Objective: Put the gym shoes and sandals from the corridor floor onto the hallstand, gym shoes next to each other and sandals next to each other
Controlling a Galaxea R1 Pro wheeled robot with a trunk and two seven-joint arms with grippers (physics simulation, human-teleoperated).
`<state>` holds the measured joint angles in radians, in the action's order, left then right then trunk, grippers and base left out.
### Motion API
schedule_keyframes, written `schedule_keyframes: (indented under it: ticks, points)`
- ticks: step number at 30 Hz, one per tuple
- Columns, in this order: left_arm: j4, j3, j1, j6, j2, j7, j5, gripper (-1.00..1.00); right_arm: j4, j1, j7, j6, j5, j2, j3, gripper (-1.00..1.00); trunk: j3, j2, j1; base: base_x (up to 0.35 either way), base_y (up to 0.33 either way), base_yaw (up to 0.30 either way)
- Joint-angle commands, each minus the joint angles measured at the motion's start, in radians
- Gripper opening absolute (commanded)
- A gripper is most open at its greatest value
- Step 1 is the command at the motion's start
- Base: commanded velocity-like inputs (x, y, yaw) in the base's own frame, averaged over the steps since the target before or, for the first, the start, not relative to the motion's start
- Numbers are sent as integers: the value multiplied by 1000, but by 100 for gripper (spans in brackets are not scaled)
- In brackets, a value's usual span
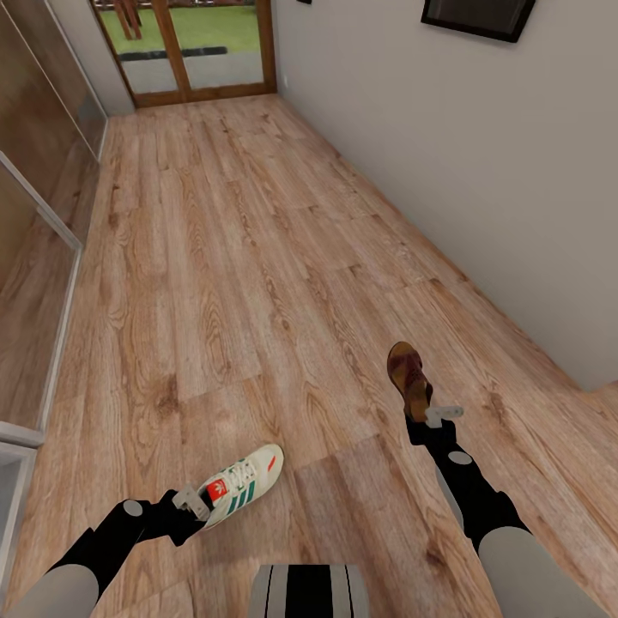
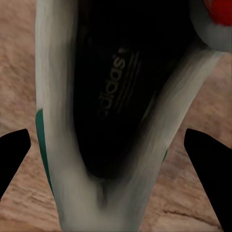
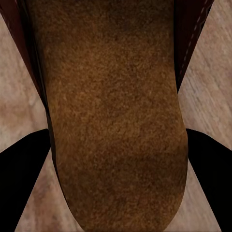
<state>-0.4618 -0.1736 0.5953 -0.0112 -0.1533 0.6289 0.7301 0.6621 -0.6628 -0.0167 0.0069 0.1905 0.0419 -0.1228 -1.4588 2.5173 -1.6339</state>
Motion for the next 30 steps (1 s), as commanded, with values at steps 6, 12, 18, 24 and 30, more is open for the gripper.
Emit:
schedule_keyframes:
  ticks: [6,12,18,24,30]
  points:
    - [-1,-14,1,-2,-1,7,8,-100,1,0,-2,1,10,-1,-3,-100,-1,0,0,0,0,0]
    - [-1,-17,5,-2,-3,8,8,-100,1,0,-2,1,10,-1,-3,-100,-1,0,0,0,0,0]
    - [-2,-18,11,-3,-4,8,4,-100,1,0,-2,1,10,-1,-3,-100,23,-1,3,0,0,0]
    - [-25,-43,13,-19,-5,8,-10,-100,1,-1,-2,0,10,-1,-2,-100,46,-3,6,0,0,0]
    - [-60,-197,0,-80,0,0,-53,-100,-5,0,-2,-6,13,1,1,-100,69,-4,8,0,0,0]
